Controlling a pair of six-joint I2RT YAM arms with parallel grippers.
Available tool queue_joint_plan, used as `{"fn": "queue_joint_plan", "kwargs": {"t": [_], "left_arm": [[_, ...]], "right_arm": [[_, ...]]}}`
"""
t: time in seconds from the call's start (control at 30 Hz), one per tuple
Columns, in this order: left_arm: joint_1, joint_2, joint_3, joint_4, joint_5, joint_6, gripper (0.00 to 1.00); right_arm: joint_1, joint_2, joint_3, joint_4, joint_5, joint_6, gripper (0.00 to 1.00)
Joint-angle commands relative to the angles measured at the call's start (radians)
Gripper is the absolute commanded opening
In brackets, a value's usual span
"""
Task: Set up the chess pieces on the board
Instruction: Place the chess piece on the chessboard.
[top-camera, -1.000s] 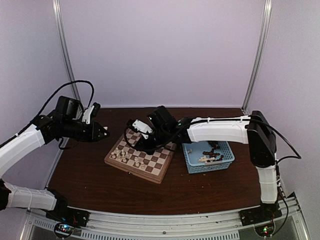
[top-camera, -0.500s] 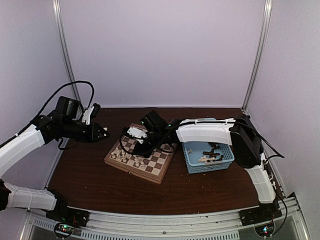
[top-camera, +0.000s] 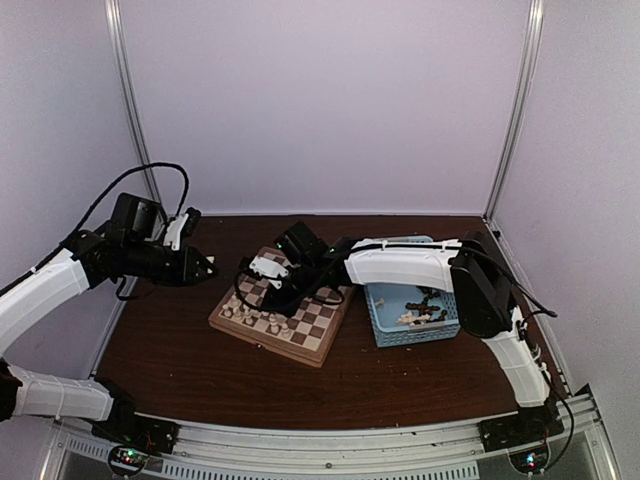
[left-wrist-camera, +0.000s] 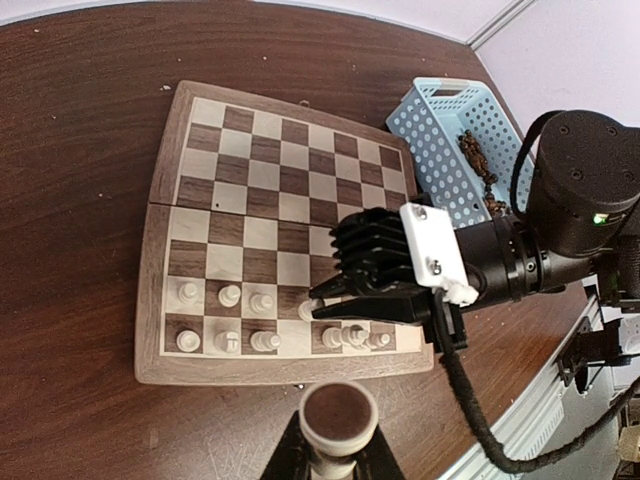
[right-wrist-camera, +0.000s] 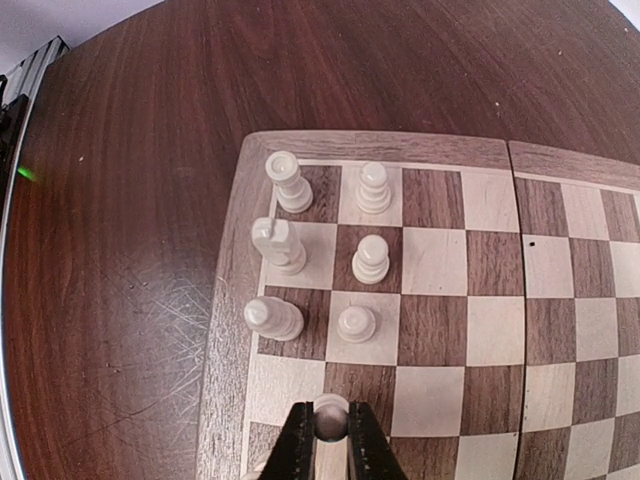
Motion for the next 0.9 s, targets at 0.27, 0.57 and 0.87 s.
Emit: {"fn": "queue_joint_plan", "kwargs": {"t": [0.27, 0.57, 0.87], "left_arm": [[0.01, -0.002, -0.009, 0.022, -0.006, 0.017, 0.09], [0.01, 0.006, -0.008, 0.023, -0.006, 0.02, 0.09], [0.01, 0.008, -0.011, 0.026, -0.006, 0.021, 0.09]], "right_arm": [[-0.009, 0.072, 0.082, -0.045, -0.013, -0.022, 0.06], [-0.012, 0.082, 0.082, -0.038, 0.015, -0.023, 0.07], [-0.015, 0.082, 0.079, -0.035, 0.035, -0.025, 0.08]]}}
